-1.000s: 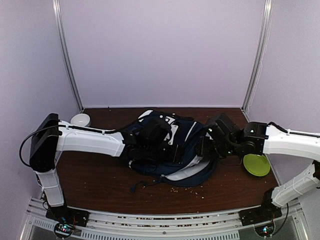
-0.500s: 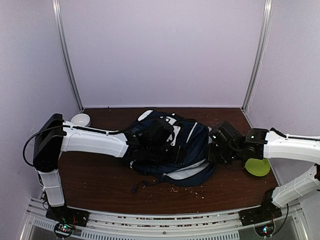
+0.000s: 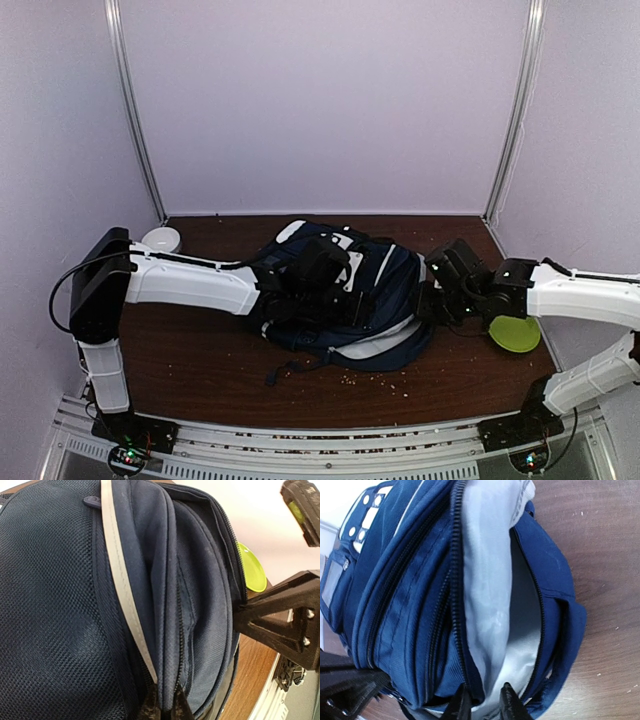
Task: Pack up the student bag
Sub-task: Adjust the student bag at the center of the board.
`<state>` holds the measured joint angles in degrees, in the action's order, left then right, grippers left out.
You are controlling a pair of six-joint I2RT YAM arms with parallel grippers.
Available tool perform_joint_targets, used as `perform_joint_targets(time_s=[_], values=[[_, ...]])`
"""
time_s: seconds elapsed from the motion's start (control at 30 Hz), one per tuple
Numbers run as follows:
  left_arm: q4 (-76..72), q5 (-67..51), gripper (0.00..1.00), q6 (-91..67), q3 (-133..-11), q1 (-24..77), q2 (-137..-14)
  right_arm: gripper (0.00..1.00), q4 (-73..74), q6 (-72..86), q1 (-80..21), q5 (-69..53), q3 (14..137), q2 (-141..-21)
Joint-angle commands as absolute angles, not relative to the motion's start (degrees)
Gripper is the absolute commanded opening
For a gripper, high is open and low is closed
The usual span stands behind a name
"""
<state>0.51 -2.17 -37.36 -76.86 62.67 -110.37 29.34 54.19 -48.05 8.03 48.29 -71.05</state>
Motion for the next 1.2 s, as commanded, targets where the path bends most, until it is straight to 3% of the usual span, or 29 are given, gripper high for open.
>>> perform_joint_targets(time_s=[0.0, 0.07, 0.23, 0.37, 0.53, 0.77, 1.17], values=[[-5.80, -3.38, 0.00, -37.18, -79.66, 63.19, -110.26, 0.10, 26.07, 54.49, -47.31, 5.30, 49.09, -73.29], [-5.68, -3.12, 0.00, -37.31, -79.65, 63.19, -109.73, 0.00, 25.62, 54.66, -47.21, 5.54, 49.01, -73.20], [-4.59, 0.21, 0.00, -37.31, -77.94, 62.90, -105.25, 0.00, 15.00, 52.17, -47.11, 4.19, 44.49, -66.71], [-3.78, 1.79, 0.00, -38.40, -76.62, 61.64, -101.45, 0.00, -3.82, 44.95, -47.11, -2.99, 37.96, -60.70], [-3.27, 3.76, 0.00, -39.54, -75.04, 59.99, -97.23, 0.00, -12.24, 37.16, -47.12, -10.30, 33.79, -57.21], [-3.16, 7.25, 0.00, -39.49, -73.49, 58.36, -92.36, 0.00, -13.65, 35.89, -47.13, -14.76, 29.74, -55.58], [-7.86, 2.17, 0.00, -41.63, -72.05, 57.74, -91.35, 0.00, -8.41, 42.57, -47.12, -3.60, 19.33, -54.27]])
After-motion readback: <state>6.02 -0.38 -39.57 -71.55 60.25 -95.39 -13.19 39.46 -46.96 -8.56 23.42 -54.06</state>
